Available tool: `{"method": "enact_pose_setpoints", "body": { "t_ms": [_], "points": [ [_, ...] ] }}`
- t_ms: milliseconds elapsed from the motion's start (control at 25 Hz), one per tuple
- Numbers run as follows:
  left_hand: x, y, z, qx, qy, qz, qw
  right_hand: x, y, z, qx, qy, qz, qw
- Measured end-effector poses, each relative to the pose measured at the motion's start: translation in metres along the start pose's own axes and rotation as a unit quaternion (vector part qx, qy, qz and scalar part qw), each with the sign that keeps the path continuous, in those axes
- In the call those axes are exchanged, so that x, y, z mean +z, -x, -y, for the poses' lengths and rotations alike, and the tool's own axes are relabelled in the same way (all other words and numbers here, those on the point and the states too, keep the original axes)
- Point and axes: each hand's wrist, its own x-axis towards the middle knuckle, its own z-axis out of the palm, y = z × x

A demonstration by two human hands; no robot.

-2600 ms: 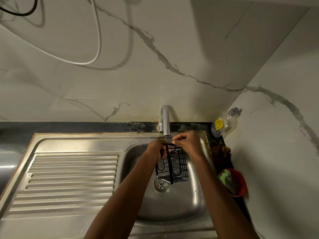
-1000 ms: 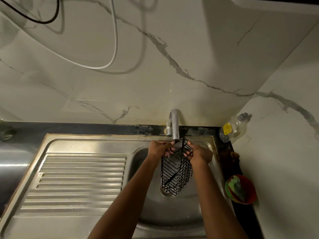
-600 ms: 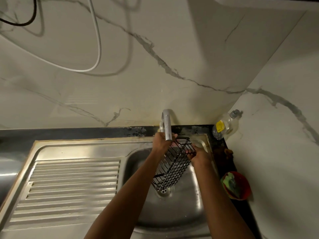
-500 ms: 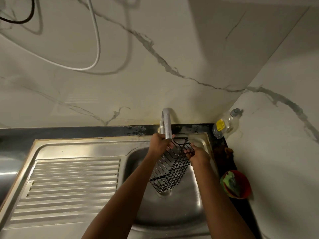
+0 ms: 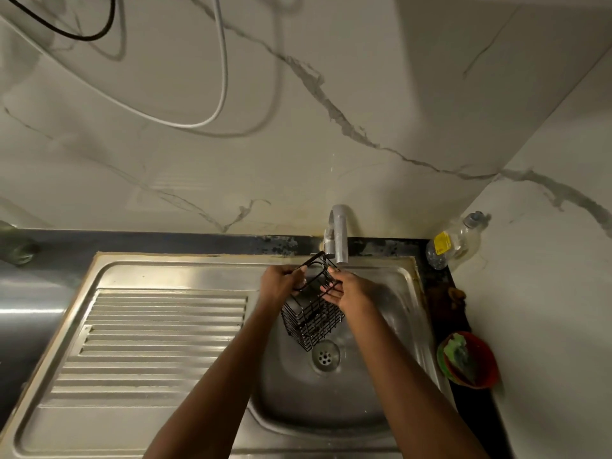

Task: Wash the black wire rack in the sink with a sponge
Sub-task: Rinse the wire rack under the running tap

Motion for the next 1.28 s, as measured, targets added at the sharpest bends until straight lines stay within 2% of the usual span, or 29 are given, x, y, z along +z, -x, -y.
{"method": "enact_pose_setpoints", "body": {
  "t_ms": [120,280,440,680,800,1040,1120,1280],
  "points": [
    [-0.002,0.000,0.002,-0.026,-0.061,0.006,0.998,-0.005,0.001,-0.006,0.004,0.022,-0.002,1.000],
    [0.015,-0.003,-0.004,-0.052,-0.039,0.056,0.996,-0.017,0.006,-0.007,0.007,0.039,-0.022,0.999],
    [0.040,0.001,-0.020,-0.042,-0.082,0.092,0.991,-0.035,0.012,-0.001,-0.018,0.033,-0.039,0.999],
    [0.063,-0.010,-0.038,-0.057,-0.021,0.084,0.995,-0.057,0.018,0.018,-0.067,-0.002,-0.051,0.996],
    [0.056,-0.011,-0.038,-0.078,0.012,0.073,0.994,-0.055,0.019,0.019,-0.069,-0.002,-0.032,0.997],
    [0.035,-0.011,-0.016,-0.163,0.142,0.146,0.965,-0.048,0.025,0.010,-0.069,0.080,0.017,0.994],
    [0.035,-0.006,-0.018,-0.172,0.162,0.134,0.963,-0.050,0.025,0.009,-0.075,0.120,0.038,0.989],
    [0.035,0.004,-0.021,-0.183,0.180,0.105,0.961,-0.047,0.020,0.011,-0.106,0.243,0.030,0.964]
  ]
}}
